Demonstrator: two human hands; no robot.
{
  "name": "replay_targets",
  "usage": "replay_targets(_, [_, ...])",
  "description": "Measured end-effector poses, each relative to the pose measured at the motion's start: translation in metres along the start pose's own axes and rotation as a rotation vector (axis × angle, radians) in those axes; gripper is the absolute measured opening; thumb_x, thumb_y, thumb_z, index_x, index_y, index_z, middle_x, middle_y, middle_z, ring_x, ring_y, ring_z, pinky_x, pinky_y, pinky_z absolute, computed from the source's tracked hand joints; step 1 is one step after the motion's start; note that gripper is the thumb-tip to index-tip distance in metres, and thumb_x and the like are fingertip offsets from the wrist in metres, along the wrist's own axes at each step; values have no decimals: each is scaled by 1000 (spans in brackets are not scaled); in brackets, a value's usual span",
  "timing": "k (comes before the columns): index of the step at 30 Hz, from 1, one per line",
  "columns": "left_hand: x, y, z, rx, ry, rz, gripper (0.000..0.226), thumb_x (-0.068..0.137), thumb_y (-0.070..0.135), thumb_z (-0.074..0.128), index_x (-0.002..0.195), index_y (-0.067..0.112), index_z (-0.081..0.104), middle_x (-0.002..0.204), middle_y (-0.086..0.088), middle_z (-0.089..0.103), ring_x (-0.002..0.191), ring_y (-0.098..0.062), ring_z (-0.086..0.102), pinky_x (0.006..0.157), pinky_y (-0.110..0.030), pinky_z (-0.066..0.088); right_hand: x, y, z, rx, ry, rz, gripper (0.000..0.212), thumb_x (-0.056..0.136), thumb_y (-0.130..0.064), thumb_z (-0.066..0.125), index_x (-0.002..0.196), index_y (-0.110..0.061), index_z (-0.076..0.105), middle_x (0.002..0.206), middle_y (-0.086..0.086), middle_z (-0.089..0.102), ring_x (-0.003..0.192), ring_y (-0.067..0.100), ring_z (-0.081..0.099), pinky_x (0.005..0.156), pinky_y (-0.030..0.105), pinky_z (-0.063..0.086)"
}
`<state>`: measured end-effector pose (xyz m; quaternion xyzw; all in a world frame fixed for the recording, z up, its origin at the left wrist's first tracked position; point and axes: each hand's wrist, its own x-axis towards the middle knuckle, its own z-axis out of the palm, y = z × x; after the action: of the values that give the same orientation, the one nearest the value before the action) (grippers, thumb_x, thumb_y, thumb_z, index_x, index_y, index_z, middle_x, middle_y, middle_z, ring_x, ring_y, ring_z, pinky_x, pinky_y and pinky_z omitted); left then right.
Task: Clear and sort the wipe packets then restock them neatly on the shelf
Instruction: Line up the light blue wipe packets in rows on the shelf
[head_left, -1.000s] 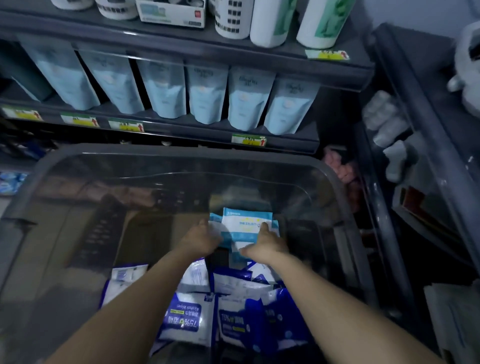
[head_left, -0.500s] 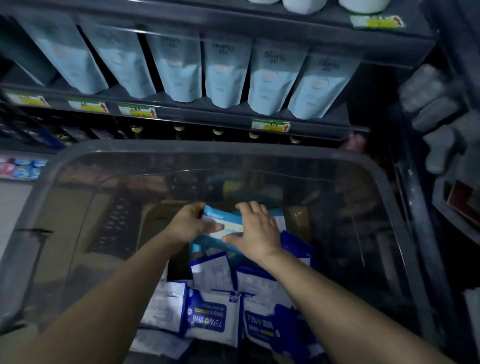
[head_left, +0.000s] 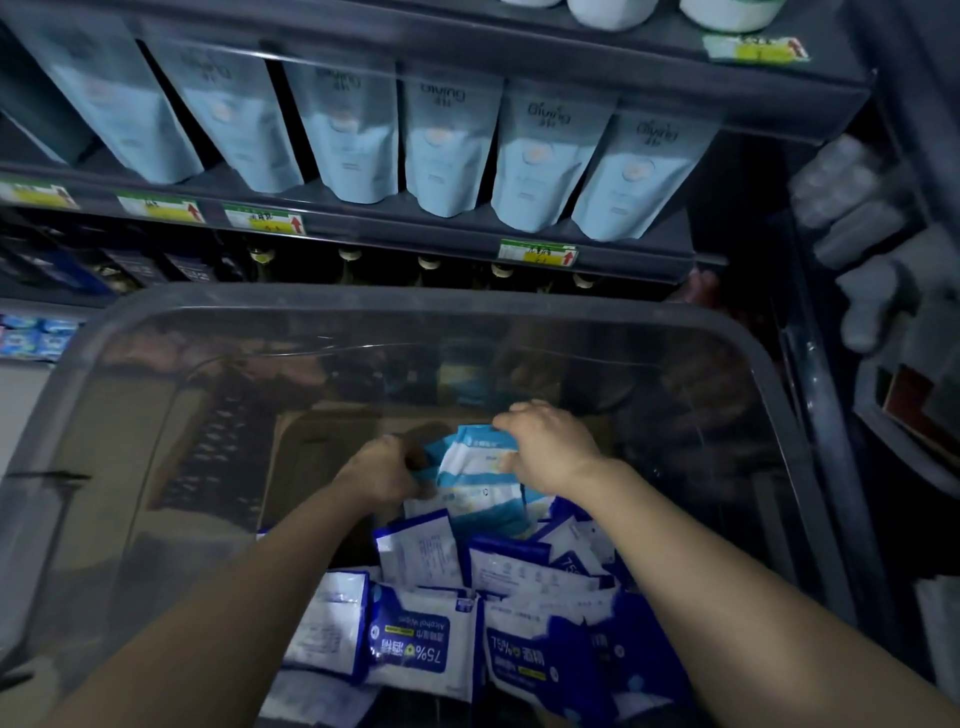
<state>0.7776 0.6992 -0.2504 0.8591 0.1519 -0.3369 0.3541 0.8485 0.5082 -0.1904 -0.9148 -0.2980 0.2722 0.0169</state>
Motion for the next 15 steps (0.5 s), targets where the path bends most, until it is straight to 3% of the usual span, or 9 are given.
replay_targets(2, [0, -2, -10, -252, 7, -5, 25, 73, 12, 81, 95, 9, 69, 99, -10, 71, 84, -23, 66, 73, -31, 53, -1, -3, -4, -4, -142, -93, 43, 83, -37, 70, 123, -22, 62, 123, 0, 47, 121, 20, 39, 102, 35, 37])
replay_targets(4, [-4, 2, -18, -388, -43, 23, 13, 77, 4, 76, 84, 9, 66, 82, -12, 67, 65, -19, 63, 56, -27, 54, -2, -9, -1, 9, -177, -148, 39, 79, -39, 73, 113, -22, 67, 131, -1, 44, 126, 19, 36, 104, 35, 35])
replay_targets(7, [-11, 12, -20, -537, -167, 46, 7, 85, 3, 67, 90, 9, 67, 82, -10, 68, 61, -12, 65, 56, -20, 54, -5, -15, 9, 70, -173, -124, 18, 79, -28, 71, 89, -22, 57, 109, -1, 56, 104, 23, 52, 80, 34, 45])
replay_targets(9, [-4, 6, -16, -411, -48, 59, 13, 90, 7, 61, 98, 12, 71, 94, -6, 71, 81, -15, 68, 72, -23, 53, -10, -11, 10, 71, -207, -88, 23, 81, -19, 67, 96, -21, 50, 97, -5, 52, 89, 19, 50, 69, 33, 41])
replay_targets(12, [8, -5, -9, 5, 239, 194, 31, 85, 8, 59, 115, 14, 68, 117, -4, 67, 110, -21, 61, 95, -25, 45, -16, -6, 5, 34, -307, -94, 43, 83, -17, 67, 118, -21, 42, 107, -3, 54, 92, 20, 53, 75, 36, 48])
replay_targets(15, [7, 9, 6, 206, 186, 198, 56, 74, 39, 62, 128, 25, 58, 130, -2, 59, 123, -24, 51, 102, -33, 40, -17, -7, 3, 7, -387, -94, 44, 85, -14, 63, 124, -22, 46, 111, 1, 53, 95, 21, 51, 71, 32, 45])
